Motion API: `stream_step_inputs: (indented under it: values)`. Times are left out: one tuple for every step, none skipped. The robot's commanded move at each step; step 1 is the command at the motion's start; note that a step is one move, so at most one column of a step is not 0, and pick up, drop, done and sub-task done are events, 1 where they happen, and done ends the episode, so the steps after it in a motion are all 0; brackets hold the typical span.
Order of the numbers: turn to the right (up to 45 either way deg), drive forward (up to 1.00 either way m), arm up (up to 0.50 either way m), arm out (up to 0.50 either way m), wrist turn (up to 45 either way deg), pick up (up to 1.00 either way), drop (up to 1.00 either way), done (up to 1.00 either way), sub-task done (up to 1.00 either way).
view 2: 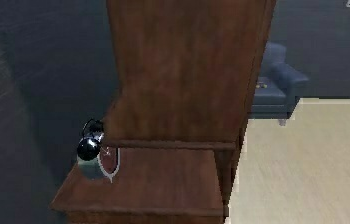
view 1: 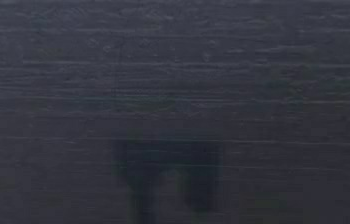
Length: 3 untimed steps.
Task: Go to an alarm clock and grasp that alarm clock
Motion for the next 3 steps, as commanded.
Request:
stream_step_inputs:
  values:
    - [-15.0,0.0,0.0,0.0,0.0,0.0,0.0,0.0,0.0]
    - [0.0,0.0,0.5,0.0,0.0,0.0,0.0,0.0,0.0]
    - [0.0,0.0,0.38,0.0,0.0,0.0,0.0,0.0,0.0]
